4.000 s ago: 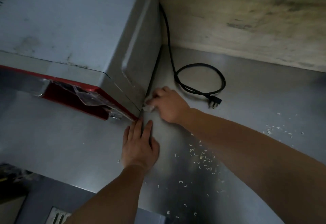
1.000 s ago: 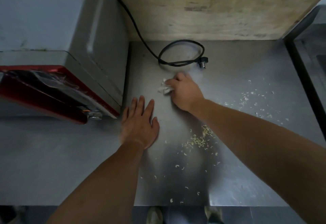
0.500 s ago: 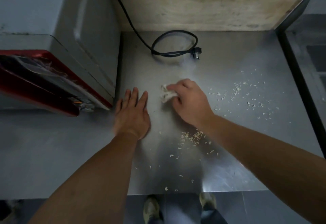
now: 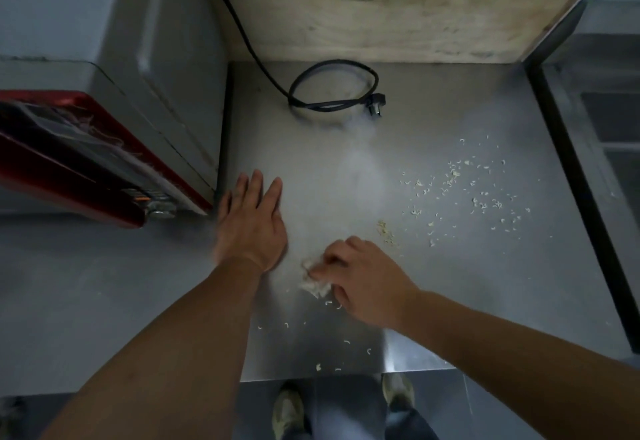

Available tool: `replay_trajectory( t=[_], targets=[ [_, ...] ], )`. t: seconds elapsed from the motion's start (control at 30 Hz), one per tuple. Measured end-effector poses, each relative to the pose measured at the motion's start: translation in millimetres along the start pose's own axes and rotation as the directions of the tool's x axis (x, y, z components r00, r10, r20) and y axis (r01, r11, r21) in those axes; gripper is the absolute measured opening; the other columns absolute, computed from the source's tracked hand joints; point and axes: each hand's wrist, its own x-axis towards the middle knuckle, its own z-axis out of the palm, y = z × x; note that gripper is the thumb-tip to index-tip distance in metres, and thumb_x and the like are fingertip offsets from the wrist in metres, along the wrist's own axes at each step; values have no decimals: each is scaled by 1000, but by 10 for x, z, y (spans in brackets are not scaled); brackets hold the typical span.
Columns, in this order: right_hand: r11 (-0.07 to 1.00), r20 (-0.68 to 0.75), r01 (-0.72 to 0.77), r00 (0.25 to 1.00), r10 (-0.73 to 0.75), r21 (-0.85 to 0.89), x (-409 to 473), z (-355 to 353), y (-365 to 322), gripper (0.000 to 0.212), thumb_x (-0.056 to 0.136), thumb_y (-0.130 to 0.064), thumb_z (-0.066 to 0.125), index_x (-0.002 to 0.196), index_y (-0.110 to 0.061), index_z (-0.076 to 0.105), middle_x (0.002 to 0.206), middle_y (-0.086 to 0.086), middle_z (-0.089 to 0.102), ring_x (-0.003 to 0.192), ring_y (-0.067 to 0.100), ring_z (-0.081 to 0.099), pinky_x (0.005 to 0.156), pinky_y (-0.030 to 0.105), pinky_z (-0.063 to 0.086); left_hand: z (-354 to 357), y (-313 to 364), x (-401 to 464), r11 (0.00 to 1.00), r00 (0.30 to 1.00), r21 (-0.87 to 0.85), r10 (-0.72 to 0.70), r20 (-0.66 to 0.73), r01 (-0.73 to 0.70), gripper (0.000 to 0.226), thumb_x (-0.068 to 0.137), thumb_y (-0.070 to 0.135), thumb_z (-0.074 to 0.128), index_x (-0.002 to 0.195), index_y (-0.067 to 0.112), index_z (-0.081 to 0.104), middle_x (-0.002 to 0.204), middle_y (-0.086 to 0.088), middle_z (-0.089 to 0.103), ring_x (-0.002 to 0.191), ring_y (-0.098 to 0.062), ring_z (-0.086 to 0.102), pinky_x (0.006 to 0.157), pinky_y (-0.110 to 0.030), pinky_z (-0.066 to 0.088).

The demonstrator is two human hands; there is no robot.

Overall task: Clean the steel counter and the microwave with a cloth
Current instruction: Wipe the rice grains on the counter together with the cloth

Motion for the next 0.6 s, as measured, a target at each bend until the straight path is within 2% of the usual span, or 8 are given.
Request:
replay_trajectory(
  t=[0.1,0.17,0.27,0.33,0.4,0.5,0.6],
  targets=[
    [999,-30,21,999,-19,47,-208,-159,60,36,77,-22,61,111,-29,72,105,0,60,89,21,55,76,36,51,0,-2,1,1000,1000,-8,6,-8,-6,60,99,36,25,158,33,15,167,-1,9,154,-23,4,123,-46,11],
    [990,-158,-65,984,84,127,-194,-382,165,40,77,-17,56,112,-28,72,105,2,61,92,20,56,80,28,48,18,-14,-5,1000,1000,-5,7,-12,-7,60,99,36,23,158,33,15,167,0,9,154,-23,4,123,-46,11],
    [929,-332,-315,870,365,194,62,-787,534,43,83,-13,54,120,-28,69,110,3,59,100,18,56,82,19,38,31,-24,8,1000,1000,-9,7,-22,-7,60,99,36,26,158,33,17,167,-1,11,153,-24,6,123,-47,11],
    [883,-399,-438,789,467,168,283,-953,951,42,85,-13,55,122,-25,68,113,6,60,101,23,59,80,19,39,34,-15,13,1000,1000,0,14,-22,-14,60,100,34,30,158,31,17,167,-3,12,153,-25,7,123,-47,12],
    [835,-393,-537,747,537,119,443,-1022,1391,40,87,-13,55,123,-24,68,116,9,60,101,31,61,81,26,44,43,-9,9,999,999,28,25,-33,-24,60,101,35,31,159,29,17,167,-3,13,153,-25,7,123,-47,12],
    [747,-299,-661,699,649,75,499,-971,1836,41,88,-14,51,126,-23,66,120,13,58,106,37,58,92,33,45,67,-12,19,998,998,41,40,-41,-38,61,100,39,32,159,26,19,166,-3,16,153,-24,8,122,-48,11],
    [763,-305,-646,721,622,26,456,-795,1702,40,86,-14,54,123,-22,67,116,13,59,107,38,55,91,36,46,77,-21,47,996,998,68,55,-35,-52,65,96,47,22,158,26,19,166,-5,17,153,-26,10,122,-48,9]
  ],
)
